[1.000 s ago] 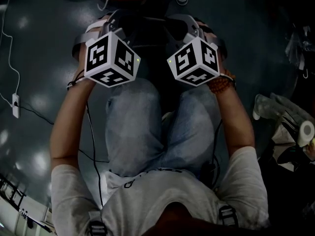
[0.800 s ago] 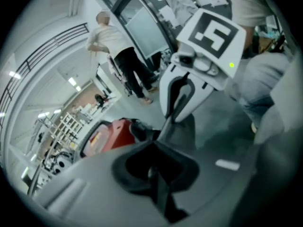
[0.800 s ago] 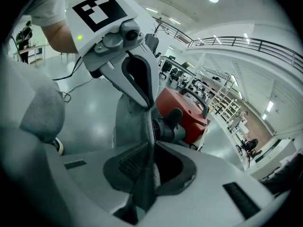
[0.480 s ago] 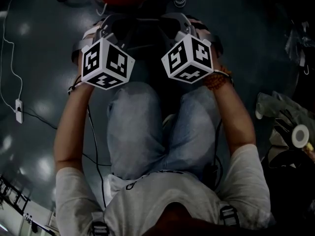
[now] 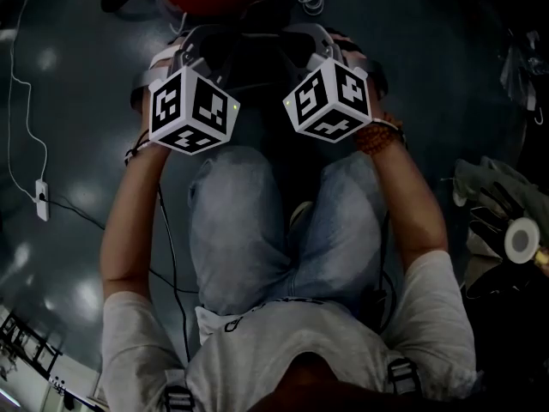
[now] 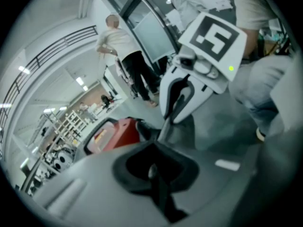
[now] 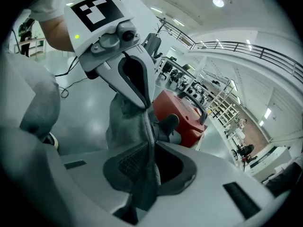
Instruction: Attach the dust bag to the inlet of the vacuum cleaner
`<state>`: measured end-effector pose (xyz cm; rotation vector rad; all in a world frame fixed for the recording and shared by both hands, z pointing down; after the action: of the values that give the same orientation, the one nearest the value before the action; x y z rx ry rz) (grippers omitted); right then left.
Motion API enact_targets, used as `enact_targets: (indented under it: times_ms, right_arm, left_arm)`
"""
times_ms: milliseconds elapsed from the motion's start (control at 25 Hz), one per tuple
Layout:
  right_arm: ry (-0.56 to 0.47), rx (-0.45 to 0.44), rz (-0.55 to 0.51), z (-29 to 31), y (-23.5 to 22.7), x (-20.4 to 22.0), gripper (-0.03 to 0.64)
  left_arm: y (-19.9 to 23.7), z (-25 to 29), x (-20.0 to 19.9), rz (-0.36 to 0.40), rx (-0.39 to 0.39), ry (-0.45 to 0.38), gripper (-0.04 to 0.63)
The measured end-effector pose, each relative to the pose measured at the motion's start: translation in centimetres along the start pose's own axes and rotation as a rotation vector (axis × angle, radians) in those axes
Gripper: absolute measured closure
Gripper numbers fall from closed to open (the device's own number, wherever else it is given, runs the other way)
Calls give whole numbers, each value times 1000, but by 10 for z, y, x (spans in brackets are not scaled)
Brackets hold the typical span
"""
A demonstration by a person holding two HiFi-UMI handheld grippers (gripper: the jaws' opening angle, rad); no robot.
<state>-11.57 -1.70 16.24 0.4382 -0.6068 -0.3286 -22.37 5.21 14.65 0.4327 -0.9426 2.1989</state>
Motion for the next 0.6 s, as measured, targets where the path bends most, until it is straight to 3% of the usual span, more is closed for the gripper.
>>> enact_targets:
  times_ms: [120, 360, 520, 600]
  right_arm:
    - [-2, 4, -23, -1, -1, -2, 569]
    - [-9, 2, 29, -4, 2, 6, 569]
    - [-12, 2, 55, -8, 6, 9, 571]
    - [-10, 4, 53, -5, 5, 10, 569]
  left_arm:
    - [-2, -1, 4, -39, -10, -10, 591]
    - [4, 5, -4, -4, -9, -21, 591]
    - [13, -4, -14, 32, -102, -46, 595]
    - [23, -8, -17, 24, -113, -55, 595]
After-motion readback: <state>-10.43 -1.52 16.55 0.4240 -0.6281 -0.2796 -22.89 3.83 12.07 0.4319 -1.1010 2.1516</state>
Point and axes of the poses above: the fingertips, and each gripper's own axes: z forward along the fingers, y to its left, x out of its underside, the point moved 9 cm from there along -z, backward along the fingers, and after that the axes turned 6 degrees about y, right-handed, at the moved point
